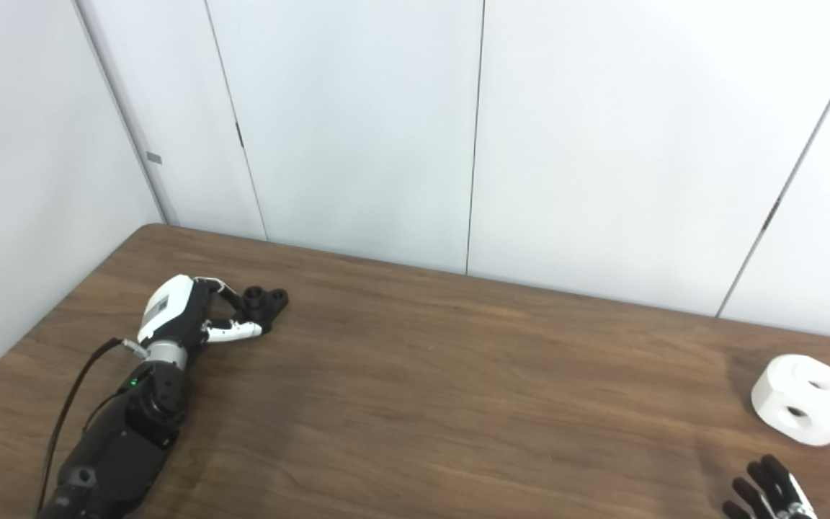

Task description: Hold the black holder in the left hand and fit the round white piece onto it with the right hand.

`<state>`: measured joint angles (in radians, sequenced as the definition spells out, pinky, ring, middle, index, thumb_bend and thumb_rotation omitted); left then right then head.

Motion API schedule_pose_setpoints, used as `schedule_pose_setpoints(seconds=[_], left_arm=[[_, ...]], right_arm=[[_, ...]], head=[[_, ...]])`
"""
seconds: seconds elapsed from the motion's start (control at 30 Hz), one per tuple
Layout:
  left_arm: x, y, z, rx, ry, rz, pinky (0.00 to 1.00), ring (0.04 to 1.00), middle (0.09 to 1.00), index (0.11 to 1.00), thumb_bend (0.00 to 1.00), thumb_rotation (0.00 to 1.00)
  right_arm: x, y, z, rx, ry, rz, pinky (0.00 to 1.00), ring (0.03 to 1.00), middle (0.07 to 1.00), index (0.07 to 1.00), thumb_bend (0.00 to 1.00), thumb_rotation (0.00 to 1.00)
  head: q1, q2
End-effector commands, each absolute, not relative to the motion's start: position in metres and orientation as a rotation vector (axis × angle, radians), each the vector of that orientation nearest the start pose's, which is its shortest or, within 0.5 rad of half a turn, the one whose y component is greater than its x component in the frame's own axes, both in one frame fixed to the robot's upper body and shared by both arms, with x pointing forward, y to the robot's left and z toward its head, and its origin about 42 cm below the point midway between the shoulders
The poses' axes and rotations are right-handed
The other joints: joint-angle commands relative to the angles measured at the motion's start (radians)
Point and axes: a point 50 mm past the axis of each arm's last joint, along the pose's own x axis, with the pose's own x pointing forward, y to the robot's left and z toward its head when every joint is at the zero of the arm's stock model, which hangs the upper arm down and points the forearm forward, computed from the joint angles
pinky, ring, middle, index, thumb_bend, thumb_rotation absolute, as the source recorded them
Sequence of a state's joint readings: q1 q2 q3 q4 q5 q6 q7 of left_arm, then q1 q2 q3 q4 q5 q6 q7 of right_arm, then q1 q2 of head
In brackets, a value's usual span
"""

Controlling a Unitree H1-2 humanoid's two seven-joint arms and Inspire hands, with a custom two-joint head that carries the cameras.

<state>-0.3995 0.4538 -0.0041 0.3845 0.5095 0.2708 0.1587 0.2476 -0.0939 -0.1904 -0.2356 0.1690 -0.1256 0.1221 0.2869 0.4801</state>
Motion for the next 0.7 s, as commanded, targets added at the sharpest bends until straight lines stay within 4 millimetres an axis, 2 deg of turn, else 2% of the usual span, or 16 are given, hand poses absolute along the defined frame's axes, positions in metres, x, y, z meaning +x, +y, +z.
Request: schedule_pose_setpoints(seconds=[0.0, 0.3, 0.43, 0.5, 0.67], left_arm=[[0.421, 0.398, 0.191, 0.964, 0.113, 0.364, 0.88, 0.900, 0.788, 0.486, 0.52, 0.04], [0.418, 0.395, 0.190, 0.988, 0.122, 0.335, 0.86, 0.894, 0.795, 0.487, 0.52, 0.05], [0.413, 0.389, 0.190, 0.985, 0.119, 0.316, 0.88, 0.899, 0.803, 0.487, 0.51, 0.05], [0.410, 0.385, 0.191, 0.982, 0.115, 0.307, 0.88, 0.899, 0.804, 0.487, 0.51, 0.05], [0.405, 0.379, 0.189, 1.001, 0.107, 0.285, 0.87, 0.900, 0.807, 0.488, 0.51, 0.05]], right_arm=[[0.116, -0.285, 0.091, 0.027, 0.004, -0.143, 0.81, 0.873, 0.904, 0.898, 0.67, 0.95], [0.117, -0.284, 0.090, 0.032, 0.008, -0.142, 0.85, 0.876, 0.898, 0.892, 0.68, 0.94], [0.118, -0.283, 0.091, 0.017, 0.013, -0.145, 0.86, 0.863, 0.903, 0.899, 0.68, 0.96], [0.119, -0.283, 0.092, 0.024, 0.011, -0.141, 0.89, 0.872, 0.906, 0.903, 0.68, 0.96], [0.121, -0.283, 0.089, 0.039, 0.004, -0.138, 0.89, 0.874, 0.909, 0.904, 0.69, 0.94]], head=[[0.000, 0.001], [-0.008, 0.004], [-0.013, 0.006], [-0.013, 0.006], [-0.019, 0.005]])
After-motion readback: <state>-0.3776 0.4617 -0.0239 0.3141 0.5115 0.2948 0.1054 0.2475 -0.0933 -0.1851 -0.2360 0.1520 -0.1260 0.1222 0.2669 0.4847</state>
